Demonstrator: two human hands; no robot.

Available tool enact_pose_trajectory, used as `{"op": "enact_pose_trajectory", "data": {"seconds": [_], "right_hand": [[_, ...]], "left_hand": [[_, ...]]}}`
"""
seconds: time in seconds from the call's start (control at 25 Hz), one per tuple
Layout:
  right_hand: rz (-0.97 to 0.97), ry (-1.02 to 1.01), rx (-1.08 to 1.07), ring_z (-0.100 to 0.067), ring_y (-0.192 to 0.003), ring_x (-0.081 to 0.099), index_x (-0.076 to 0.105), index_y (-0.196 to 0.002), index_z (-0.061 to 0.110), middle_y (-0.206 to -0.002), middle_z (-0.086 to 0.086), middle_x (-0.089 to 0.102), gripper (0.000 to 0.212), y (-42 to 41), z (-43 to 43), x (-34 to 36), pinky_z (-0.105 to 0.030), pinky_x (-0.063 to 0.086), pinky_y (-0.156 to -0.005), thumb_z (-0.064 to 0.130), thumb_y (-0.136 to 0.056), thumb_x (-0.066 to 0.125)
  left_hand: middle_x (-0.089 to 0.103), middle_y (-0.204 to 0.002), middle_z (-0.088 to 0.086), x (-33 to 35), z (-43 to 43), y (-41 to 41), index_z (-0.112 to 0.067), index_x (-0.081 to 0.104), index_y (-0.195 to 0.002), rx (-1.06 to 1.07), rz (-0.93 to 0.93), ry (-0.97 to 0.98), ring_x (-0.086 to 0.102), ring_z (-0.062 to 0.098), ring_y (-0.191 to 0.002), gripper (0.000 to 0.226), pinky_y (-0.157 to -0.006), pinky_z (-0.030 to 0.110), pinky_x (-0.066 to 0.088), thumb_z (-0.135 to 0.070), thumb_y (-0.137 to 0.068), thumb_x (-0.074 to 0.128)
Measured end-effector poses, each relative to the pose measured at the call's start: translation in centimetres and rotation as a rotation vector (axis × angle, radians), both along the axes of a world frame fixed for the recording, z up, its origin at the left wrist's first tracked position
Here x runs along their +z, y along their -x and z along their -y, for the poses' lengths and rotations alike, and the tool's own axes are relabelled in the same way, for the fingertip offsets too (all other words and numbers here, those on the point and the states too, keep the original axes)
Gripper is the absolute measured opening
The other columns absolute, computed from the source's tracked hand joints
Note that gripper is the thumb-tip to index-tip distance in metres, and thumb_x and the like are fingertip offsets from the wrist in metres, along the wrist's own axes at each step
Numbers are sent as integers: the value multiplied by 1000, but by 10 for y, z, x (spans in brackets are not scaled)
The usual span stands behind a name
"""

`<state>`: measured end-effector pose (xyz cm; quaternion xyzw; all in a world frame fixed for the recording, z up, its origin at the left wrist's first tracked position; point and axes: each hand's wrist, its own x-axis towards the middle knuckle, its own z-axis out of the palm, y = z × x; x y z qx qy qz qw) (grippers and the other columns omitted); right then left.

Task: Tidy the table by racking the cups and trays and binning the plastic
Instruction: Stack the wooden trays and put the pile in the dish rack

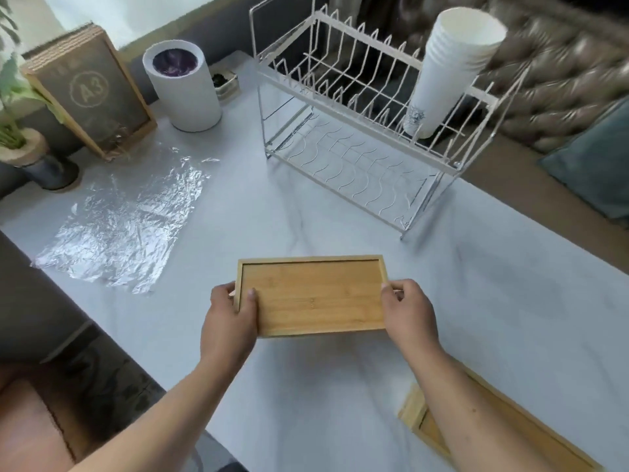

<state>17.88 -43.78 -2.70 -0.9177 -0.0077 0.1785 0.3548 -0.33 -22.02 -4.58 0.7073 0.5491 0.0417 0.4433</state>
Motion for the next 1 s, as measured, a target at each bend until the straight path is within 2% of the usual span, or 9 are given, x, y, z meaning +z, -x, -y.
{"op": "enact_pose_trajectory", "data": {"seconds": [0.08,0.2,0.28,0.4,0.6,0.76,1.0], "right_hand": [[24,-8,-71,-11,-79,66,61,-98,30,-86,13,66,16,6,53,18,-26,44,-58,44,-102,54],[126,53,-135,-9,-73,63,61,-92,26,-82,11,67,23,19,131,40,-28,44,-58,46,-101,54],[173,78,-184,-15,-73,63,60,-88,23,-79,9,67,24,30,179,49,-30,43,-59,42,-101,55],[168,83,-310,-24,-71,64,58,-83,21,-75,3,68,25,53,244,54,-37,50,-64,38,-101,57],[106,140,-448,-19,-61,59,52,-78,24,-66,6,62,27,92,324,46,-33,45,-56,38,-100,56],[42,187,-489,-17,-59,56,49,-78,22,-64,6,59,29,110,358,33,-29,37,-50,38,-101,54],[-22,182,-477,-16,-56,51,41,-73,25,-61,6,55,34,127,368,12,-29,37,-50,38,-102,53]], "left_hand": [[68,-106,-6,9,26,-18,-23,56,-133,-98,13,-23,65,20,-93,43,-63,31,43,-54,-104,48],[69,-91,-12,24,73,-43,-22,64,-109,-252,-8,-78,64,11,-81,40,-60,30,43,-57,-103,45],[71,-80,-9,33,106,-54,-24,66,-92,-360,-45,-137,63,8,-74,41,-60,34,47,-59,-102,45],[69,-66,-8,46,159,-67,-25,65,-76,-518,-93,-231,63,11,-66,45,-60,34,53,-59,-100,48],[68,-66,-7,51,231,-77,-24,65,-74,-719,-66,-278,63,11,-66,43,-58,32,50,-55,-100,49],[63,-64,-2,46,263,-82,-18,58,-70,-847,-107,-364,59,13,-63,45,-52,33,38,-47,-103,46],[61,-82,-7,34,276,-71,-22,56,-78,-926,-176,-414,61,20,-75,41,-61,37,45,-48,-107,39]]}}
